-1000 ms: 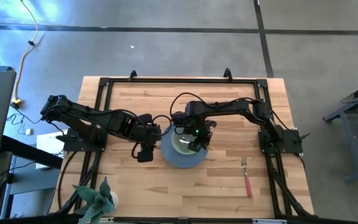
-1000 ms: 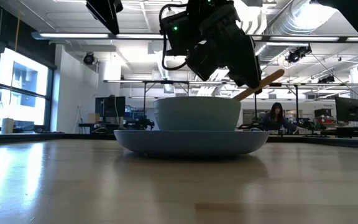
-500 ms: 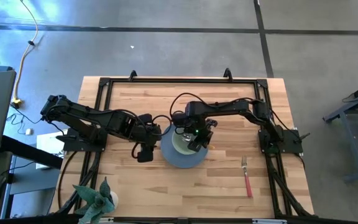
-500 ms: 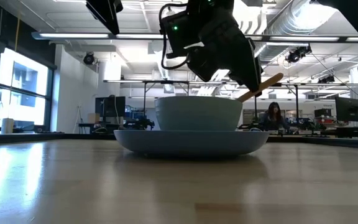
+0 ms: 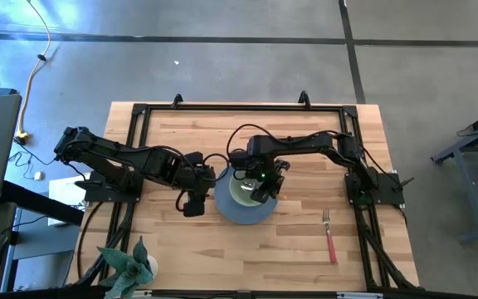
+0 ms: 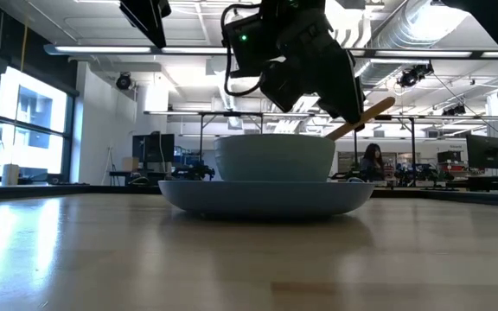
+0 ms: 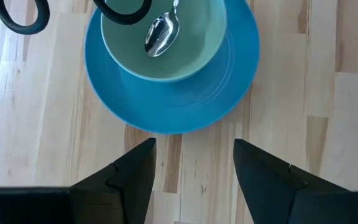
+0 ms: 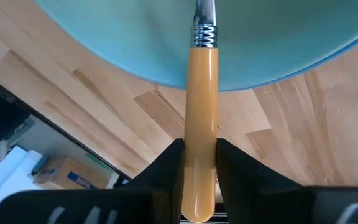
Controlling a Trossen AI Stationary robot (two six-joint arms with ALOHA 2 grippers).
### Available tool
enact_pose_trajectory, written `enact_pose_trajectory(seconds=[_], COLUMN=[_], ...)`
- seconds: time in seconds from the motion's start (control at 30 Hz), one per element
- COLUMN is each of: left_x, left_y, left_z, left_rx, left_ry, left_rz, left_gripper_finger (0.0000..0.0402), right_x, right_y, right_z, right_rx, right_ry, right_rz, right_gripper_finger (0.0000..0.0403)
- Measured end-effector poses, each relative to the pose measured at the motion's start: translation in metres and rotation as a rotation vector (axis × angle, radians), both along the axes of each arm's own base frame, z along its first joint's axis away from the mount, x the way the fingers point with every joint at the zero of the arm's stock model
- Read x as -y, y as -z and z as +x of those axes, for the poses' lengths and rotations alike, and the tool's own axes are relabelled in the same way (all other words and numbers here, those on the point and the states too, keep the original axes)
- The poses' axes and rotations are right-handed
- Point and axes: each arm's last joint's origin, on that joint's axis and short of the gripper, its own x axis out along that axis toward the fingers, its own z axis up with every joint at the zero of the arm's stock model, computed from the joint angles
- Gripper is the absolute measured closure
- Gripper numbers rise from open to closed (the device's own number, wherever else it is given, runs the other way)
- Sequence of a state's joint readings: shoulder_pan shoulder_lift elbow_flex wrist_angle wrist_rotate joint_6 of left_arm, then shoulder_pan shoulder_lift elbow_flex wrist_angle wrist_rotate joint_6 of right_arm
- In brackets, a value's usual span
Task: Set table place
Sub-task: Put the yellow spoon into the green bowl, then move the red fork to the left of the blue plate
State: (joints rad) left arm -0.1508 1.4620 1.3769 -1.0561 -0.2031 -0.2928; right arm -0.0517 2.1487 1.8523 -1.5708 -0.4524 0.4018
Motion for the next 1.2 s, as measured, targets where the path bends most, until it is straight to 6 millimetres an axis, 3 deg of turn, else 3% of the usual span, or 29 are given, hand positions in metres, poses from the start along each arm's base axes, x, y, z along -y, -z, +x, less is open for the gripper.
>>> enact_pose_trajectory(seconds=[0.37, 0.8, 1.03, 1.2], left_x=[0.000, 0.000, 0.000, 0.000], left_y=[0.000, 0.000, 0.000, 0.000], left_z=[0.000, 0.000, 0.000, 0.000], left_rx=[0.000, 0.000, 0.004, 0.004], left_ry=[0.000, 0.000, 0.000, 0.000], left_rz=[0.000, 0.000, 0.000, 0.000], left_gripper_finger=[0.0199, 0.0199, 0.0199, 0.0199], right_x=[0.000, 0.000, 0.001, 0.003], right_y=[0.000, -0.012, -0.042, -0.080], right_z=[0.000, -0.004, 0.005, 0.013], right_rx=[0.002, 0.015, 0.135, 0.278], right_ry=[-0.010, 0.033, 0.033, 0.065], right_rz=[-0.009, -0.016, -0.079, -0.164], right_gripper_finger=[0.0259, 0.0251, 0.0251, 0.0251])
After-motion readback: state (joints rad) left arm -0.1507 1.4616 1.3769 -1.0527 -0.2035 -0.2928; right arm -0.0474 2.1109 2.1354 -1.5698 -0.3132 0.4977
